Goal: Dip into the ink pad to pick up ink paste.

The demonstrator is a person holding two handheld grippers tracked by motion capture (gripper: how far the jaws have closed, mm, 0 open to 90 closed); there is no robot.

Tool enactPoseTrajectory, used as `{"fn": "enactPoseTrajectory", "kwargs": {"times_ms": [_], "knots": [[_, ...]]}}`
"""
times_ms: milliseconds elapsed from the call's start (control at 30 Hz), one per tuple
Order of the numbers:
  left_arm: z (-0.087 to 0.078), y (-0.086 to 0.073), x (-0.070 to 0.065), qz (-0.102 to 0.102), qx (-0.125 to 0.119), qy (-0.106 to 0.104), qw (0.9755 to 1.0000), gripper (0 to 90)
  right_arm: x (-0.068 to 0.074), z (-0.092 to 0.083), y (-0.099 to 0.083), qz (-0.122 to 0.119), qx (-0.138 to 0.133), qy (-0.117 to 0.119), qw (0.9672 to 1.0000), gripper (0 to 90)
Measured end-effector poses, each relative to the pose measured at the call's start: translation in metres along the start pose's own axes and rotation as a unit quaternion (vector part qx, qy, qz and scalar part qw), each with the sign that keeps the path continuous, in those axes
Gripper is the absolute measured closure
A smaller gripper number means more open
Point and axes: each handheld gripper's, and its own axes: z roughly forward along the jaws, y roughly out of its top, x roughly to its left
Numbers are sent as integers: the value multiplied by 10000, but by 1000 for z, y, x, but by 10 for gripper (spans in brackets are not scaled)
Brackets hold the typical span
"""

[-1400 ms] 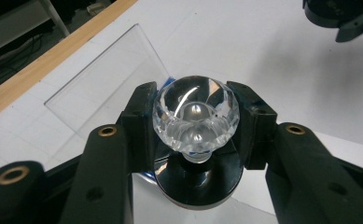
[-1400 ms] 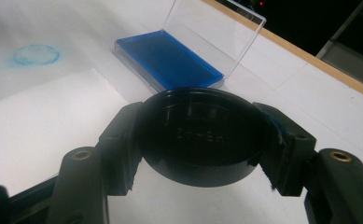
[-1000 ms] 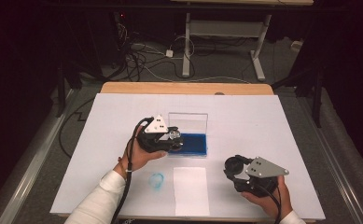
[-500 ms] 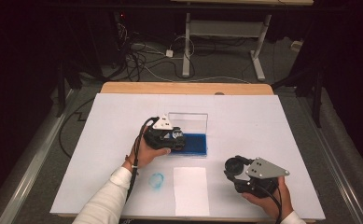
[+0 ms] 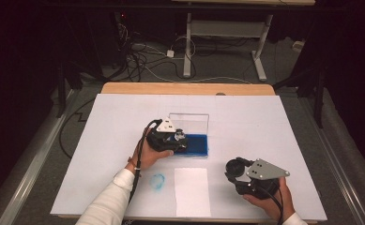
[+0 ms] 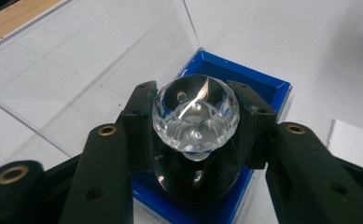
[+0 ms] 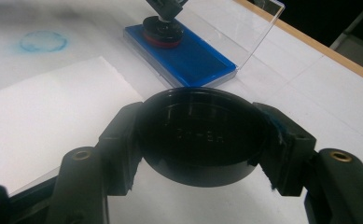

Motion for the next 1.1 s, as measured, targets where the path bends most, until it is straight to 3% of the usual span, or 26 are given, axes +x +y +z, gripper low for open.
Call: {"fn": "enactPoseTrajectory", "kwargs": {"times_ms": [300,433,600,1100], "knots": [[1,-1,0,-30,-7,5,10000,544,2,0,1,-18,-3,0,10000,379],[0,0,-4,14,62,109,9999,543,2,-1,1,-8,-12,-6,10000,379],[2,0,0,-185,26,17,9998,544,1,0,1,44,-22,14,10000,379],[2,2,-1,-37,131,41,9999,543,-3,1,3,166,-65,13,9998,379]]}}
